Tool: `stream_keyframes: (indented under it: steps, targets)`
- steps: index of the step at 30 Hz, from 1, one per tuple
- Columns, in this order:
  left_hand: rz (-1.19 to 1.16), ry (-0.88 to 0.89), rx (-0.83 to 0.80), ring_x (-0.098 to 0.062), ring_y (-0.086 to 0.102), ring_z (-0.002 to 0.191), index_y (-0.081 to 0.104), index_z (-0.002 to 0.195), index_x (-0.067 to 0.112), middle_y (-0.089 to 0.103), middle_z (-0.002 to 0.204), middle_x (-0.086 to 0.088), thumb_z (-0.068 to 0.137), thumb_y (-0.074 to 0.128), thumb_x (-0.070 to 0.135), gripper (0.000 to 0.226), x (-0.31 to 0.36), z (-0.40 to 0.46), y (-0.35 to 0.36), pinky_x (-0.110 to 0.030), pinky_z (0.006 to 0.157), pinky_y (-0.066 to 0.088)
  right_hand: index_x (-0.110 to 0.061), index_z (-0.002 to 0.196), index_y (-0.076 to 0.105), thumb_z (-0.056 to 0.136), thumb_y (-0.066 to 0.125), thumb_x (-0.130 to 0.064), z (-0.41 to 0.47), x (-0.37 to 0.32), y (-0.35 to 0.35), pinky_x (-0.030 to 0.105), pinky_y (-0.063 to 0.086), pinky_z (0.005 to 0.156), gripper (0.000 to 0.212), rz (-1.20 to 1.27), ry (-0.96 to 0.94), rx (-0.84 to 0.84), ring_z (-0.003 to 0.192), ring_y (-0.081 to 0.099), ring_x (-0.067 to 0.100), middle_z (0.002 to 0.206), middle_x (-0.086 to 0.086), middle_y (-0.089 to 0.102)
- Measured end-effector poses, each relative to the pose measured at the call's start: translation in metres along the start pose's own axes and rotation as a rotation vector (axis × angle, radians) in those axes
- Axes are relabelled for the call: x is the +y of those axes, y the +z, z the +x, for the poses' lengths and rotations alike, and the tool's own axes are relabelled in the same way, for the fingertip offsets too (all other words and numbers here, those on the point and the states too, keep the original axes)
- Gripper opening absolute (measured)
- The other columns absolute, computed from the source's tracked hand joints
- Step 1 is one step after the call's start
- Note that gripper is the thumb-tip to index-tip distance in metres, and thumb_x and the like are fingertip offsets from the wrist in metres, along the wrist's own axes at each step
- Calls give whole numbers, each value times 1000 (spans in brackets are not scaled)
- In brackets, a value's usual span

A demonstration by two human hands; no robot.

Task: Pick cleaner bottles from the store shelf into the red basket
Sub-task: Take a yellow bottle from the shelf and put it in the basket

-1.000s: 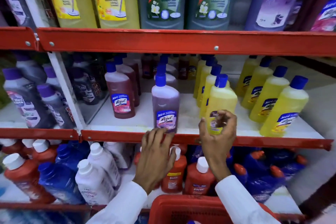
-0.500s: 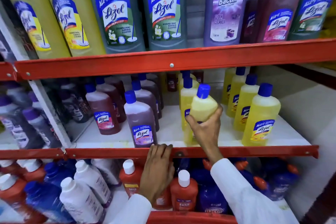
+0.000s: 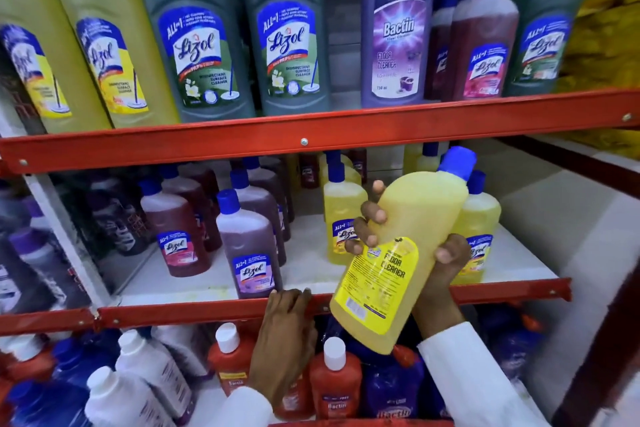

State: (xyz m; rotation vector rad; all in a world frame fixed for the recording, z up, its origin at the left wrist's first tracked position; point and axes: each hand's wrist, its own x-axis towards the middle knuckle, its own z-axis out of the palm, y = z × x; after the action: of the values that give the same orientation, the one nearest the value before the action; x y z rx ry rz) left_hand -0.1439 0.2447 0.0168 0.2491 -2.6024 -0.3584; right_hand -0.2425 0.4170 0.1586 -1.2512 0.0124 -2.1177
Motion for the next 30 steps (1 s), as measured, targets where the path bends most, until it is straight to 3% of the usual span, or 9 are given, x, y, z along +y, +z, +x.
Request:
stream_keyframes:
  steps: [2,5,8,12,16,19,25,27,30]
  targets:
    - [-8,4,2,-26,49,105,53,129,13,61,112,-6,72,64,14,58,0,-1,-1,-49,103,45,11,126,52,55,36,-5,-5,4,6,46,50,90,74,-171,-101,88,100,63,41,112,25,66]
    - [-7,-7,10,-26,46,106,52,129,12,61,112,-7,72,60,15,58,0,0,0,-50,106,43,-6,109,59,45,70,-17,-15,14,5,34,52,56,66,-902,-222,783,65,63,22,79,1,67]
    - [-15,-18,16,-26,46,108,52,131,12,61,115,-7,72,59,15,59,0,0,1,-50,109,40,-15,122,45,55,83,-31,-11,28,-1,32,58,59,79,-1306,-365,999,81,69,23,101,8,67]
    - [-38,-26,-8,-28,45,114,49,135,12,58,120,-7,76,59,14,60,-2,-1,1,-48,113,34,-20,133,36,62,92,-32,-4,36,-25,31,59,78,92,-1502,-277,1031,105,65,26,123,8,59]
    - [-37,-10,-27,-28,46,119,46,136,12,55,122,-6,78,56,16,59,-4,0,2,-47,118,26,-24,128,32,64,94,-25,-4,45,-51,5,47,64,89,-1611,-200,1011,105,61,28,124,11,55]
    - [-39,-5,-27,-27,44,120,45,137,12,55,122,-6,78,55,16,60,-5,0,3,-46,119,24,-35,121,27,64,93,-29,-5,52,-60,24,52,73,88,-1629,-165,1014,106,63,32,122,13,58]
    - [-81,-5,-31,-28,45,125,46,137,11,55,127,-7,78,57,22,60,-7,2,3,-45,120,22,-36,123,27,64,94,-30,-13,53,-51,23,55,74,90,-1613,-164,1007,109,62,29,126,9,56]
    - [-112,-31,-49,-29,41,132,46,137,10,53,136,-11,79,63,29,64,-4,2,1,-44,118,26,-36,125,29,63,94,-30,-23,51,-41,35,60,80,90,-1587,-126,979,108,64,23,123,3,58]
    - [-262,-63,-57,-23,38,137,47,138,16,51,143,-8,74,73,38,72,6,-4,-8,-36,114,33,-30,130,35,62,95,-29,-45,48,-22,27,59,80,91,-1514,-44,931,102,65,2,117,-13,59]
